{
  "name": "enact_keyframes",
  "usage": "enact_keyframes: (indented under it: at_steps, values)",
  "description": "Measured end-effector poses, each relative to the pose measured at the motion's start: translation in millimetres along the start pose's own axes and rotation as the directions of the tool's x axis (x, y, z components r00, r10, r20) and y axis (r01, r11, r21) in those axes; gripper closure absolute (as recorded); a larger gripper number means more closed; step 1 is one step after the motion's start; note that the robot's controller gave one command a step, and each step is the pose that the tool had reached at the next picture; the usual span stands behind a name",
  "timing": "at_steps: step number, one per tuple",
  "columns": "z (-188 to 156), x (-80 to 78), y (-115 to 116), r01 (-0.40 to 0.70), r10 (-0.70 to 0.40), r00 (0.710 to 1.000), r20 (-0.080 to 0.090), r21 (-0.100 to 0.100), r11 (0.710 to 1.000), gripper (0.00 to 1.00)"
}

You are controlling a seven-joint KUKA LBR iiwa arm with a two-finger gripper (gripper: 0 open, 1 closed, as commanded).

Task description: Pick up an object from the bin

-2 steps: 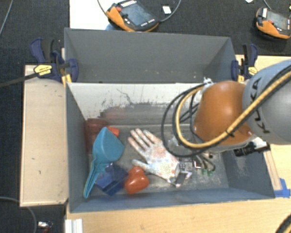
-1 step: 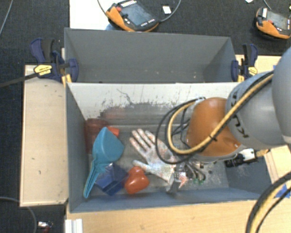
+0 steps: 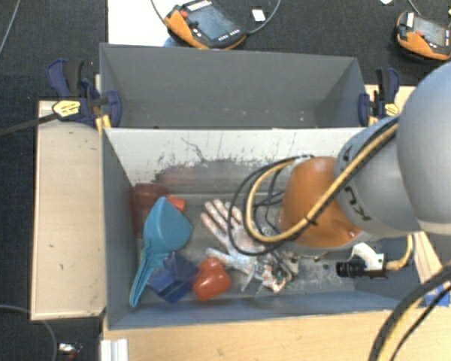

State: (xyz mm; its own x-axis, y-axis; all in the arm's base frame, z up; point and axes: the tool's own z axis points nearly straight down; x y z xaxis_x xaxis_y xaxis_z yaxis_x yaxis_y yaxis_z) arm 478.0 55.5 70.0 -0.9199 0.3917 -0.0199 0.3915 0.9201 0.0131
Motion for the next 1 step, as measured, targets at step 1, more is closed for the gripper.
enact_keyframes:
  at_steps: [1]
  values:
    - [-6.6,-11.1,-12.7,0.239,-0.238,0.971,-0.020,0.006,0.971,1.00]
